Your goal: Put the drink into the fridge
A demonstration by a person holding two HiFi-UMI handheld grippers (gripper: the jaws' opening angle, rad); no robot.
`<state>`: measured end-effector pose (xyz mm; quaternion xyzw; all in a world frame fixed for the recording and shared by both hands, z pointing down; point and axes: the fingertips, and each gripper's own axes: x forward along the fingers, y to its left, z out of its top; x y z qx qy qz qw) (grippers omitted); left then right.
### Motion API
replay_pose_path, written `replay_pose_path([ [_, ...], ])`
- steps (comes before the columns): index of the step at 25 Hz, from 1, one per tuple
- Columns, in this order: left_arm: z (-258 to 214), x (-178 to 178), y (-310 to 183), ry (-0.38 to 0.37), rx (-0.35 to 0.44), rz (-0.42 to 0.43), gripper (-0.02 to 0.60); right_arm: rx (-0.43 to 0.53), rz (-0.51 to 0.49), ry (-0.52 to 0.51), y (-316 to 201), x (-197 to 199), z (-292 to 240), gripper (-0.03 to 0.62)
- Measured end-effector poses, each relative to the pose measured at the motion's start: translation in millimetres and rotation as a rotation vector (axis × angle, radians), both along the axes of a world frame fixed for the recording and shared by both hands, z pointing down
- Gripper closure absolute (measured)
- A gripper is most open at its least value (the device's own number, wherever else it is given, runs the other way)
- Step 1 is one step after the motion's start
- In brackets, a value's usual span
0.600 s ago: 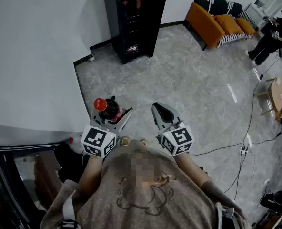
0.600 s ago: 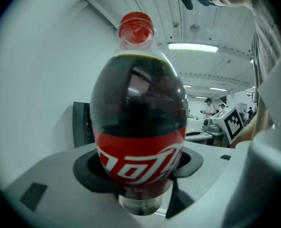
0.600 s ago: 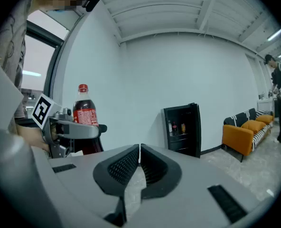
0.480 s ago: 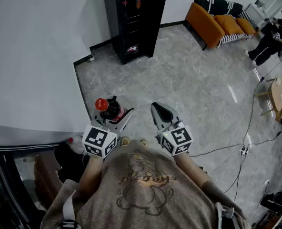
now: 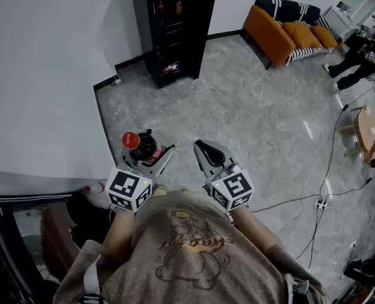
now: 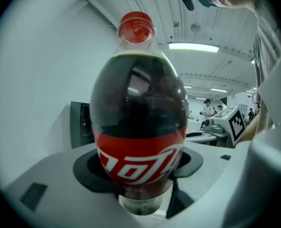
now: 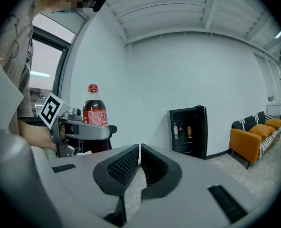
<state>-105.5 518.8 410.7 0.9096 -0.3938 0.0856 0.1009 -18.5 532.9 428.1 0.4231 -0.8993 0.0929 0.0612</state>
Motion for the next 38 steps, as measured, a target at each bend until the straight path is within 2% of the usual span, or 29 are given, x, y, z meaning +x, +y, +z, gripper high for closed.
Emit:
replay_pose_path([
  [3, 0, 3, -2, 0.007, 0.004, -0.011, 0.268, 0.031, -0.037, 0.006, 3, 5, -3, 0.566],
  [7, 4, 7, -8, 0.0, -0.001, -0.022, 0.268, 0.019, -0.061, -0.003, 1, 12, -1, 0.566],
  [15, 8, 17, -40, 0.003, 0.001, 0.002, 0.268, -0.003, -0.057, -0.016, -24, 20, 13, 0.566],
  [25, 7, 38, -109, 0.014, 0.002, 0.048, 0.27, -0.034, -0.019, -0.022, -90, 37, 21, 0.566],
  [38, 1, 26, -211, 0.014, -0.016, 0.077, 0.269, -0.053, 0.001, -0.029, -196, 23, 17, 0.566],
])
